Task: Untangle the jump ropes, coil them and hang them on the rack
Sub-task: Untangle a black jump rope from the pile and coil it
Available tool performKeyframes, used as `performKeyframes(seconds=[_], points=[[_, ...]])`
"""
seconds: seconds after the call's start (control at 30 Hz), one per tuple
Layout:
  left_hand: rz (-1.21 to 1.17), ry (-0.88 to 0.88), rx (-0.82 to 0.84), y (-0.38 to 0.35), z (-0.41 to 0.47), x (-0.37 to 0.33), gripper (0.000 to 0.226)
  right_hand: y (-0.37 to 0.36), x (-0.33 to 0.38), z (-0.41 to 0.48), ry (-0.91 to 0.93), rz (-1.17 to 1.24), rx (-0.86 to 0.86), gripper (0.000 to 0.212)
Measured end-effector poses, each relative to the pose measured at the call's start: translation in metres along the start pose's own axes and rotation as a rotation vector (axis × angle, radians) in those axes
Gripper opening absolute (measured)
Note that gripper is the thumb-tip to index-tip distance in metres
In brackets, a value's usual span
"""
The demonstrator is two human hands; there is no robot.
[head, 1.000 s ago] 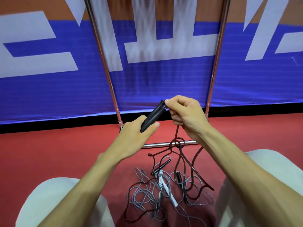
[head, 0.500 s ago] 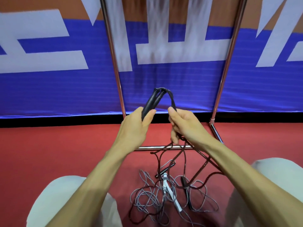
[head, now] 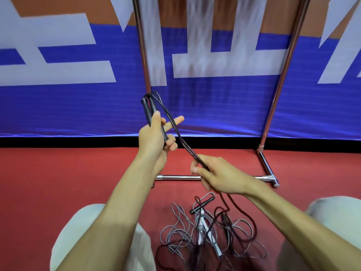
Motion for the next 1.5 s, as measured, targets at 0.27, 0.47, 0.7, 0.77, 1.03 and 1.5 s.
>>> performKeyframes(seconds=[0.27,0.47,0.7,0.77,1.03,1.5], points=[[0.293,-0.053,-0.121,0.015,0.015,0.008,0.017,0.011,0.002,-0.014,-0.071,-0.046,0.147,0.012],[1.267,-0.042,0.02,0.017,0.016,0.026,0.029,0.027,0.006,-0.027,0.032,-0.27,0.076,0.01],[1.521,0.21,0.407,-0.007,0.004,0.044,0.072,0.06,-0.006,-0.037,0.036,-0.146,-0.446,0.018],[1.379,0.296,0.558,-0.019,-0.007,0.051,0.088,0.066,-0.013,-0.038,-0.069,-0.082,-0.556,0.027],[0.969,0.264,0.667,-0.04,-0.036,0.048,0.032,0.071,-0.043,-0.029,-0.219,0.261,-0.556,0.05],[1.122,-0.162,0.143,-0.015,-0.011,0.023,0.039,0.023,-0.023,-0.018,-0.161,-0.145,-0.012,0.029]])
Point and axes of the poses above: each hand's wrist, its own z-axis towards the middle knuckle, its own y-axis out of the back of the hand, x = y × z, the point moved 2 cm from there along z, towards the middle knuckle, and after that the axes turned 11 degrees about x, right-handed, at the moved point
